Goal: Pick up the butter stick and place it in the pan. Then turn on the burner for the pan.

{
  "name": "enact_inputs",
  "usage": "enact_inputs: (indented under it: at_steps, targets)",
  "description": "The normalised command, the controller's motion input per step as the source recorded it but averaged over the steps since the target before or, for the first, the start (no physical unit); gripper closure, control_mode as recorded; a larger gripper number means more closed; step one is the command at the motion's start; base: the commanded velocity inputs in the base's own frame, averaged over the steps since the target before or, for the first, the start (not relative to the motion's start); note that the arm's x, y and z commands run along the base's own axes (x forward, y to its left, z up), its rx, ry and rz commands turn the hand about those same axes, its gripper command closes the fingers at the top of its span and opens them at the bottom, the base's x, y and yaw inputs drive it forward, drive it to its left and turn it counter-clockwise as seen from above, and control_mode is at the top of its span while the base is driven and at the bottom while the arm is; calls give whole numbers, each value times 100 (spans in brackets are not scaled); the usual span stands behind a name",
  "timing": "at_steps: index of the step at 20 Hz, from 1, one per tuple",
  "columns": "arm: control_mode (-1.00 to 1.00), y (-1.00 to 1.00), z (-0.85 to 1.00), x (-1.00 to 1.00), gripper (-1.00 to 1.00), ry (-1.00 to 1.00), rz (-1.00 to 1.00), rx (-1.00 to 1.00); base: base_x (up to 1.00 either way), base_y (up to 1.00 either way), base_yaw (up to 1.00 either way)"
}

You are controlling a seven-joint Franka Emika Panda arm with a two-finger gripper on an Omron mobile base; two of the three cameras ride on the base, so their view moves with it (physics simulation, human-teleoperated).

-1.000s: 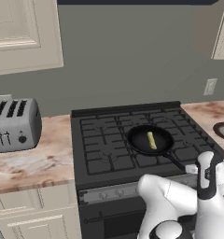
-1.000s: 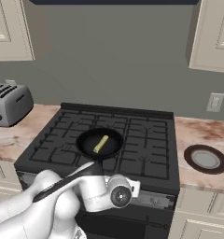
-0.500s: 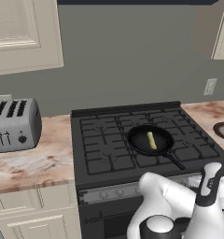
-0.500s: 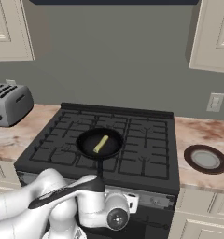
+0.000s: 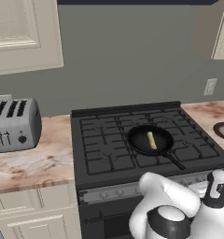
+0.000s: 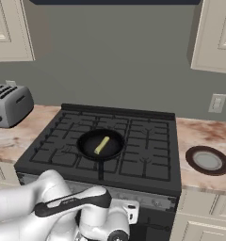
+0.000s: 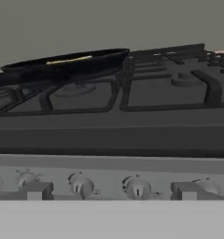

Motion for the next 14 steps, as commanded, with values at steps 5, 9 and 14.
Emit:
enact_inputs:
  at_steps: [5,9,14]
  targets:
    - [-100,5,-35,0,-100,-14,4,0,0,0,0]
    - [-100,12,-27,-7,-100,-10,2,0,0,0,0]
    - [-100,22,-3,-6,-100,-12,0,0,0,0,0]
